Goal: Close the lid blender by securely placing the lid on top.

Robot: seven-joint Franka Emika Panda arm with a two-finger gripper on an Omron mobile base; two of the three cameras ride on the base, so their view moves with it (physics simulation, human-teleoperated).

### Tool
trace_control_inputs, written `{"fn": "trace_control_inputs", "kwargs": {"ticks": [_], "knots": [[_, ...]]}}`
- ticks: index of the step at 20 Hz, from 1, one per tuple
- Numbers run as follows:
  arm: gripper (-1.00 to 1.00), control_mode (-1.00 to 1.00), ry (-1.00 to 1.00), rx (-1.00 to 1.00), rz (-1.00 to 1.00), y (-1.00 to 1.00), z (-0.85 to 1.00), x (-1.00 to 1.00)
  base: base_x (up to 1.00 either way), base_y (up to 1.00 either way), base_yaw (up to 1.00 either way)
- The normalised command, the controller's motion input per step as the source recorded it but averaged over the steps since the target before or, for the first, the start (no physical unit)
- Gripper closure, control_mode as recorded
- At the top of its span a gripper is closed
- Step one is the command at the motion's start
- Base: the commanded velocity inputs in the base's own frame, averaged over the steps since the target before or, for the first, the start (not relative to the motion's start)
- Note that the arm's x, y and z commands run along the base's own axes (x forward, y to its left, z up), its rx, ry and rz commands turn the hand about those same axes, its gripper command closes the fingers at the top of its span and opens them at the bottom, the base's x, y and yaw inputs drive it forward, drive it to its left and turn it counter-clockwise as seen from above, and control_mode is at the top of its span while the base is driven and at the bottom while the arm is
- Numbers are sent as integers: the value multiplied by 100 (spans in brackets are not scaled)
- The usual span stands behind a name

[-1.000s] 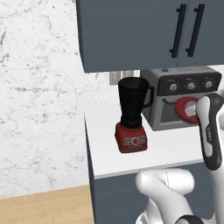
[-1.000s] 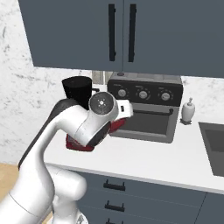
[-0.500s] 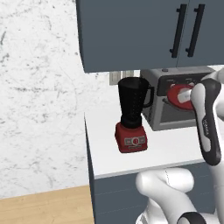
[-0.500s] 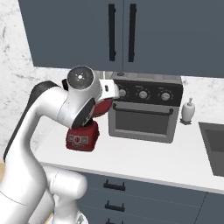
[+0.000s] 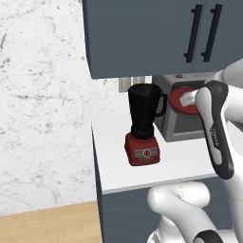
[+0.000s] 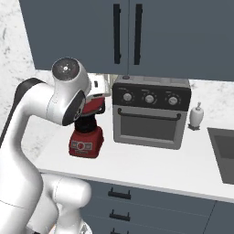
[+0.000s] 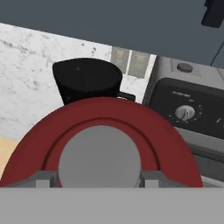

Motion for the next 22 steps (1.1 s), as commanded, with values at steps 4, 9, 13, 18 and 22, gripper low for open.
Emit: {"fn": "trace_control_inputs", "kwargs": {"ticks": [4, 9, 13, 18, 22], "knots": [[100, -100, 0, 6, 0, 37, 24, 6, 0, 0, 0], [100, -100, 0, 9, 0, 30, 26, 14, 0, 0, 0], [100, -100, 0, 13, -4, 18, 28, 17, 0, 0, 0], [100, -100, 0, 9, -5, 23, 21, 18, 0, 0, 0], [100, -100, 0, 0, -6, 31, 3, 22, 0, 0, 0]]}}
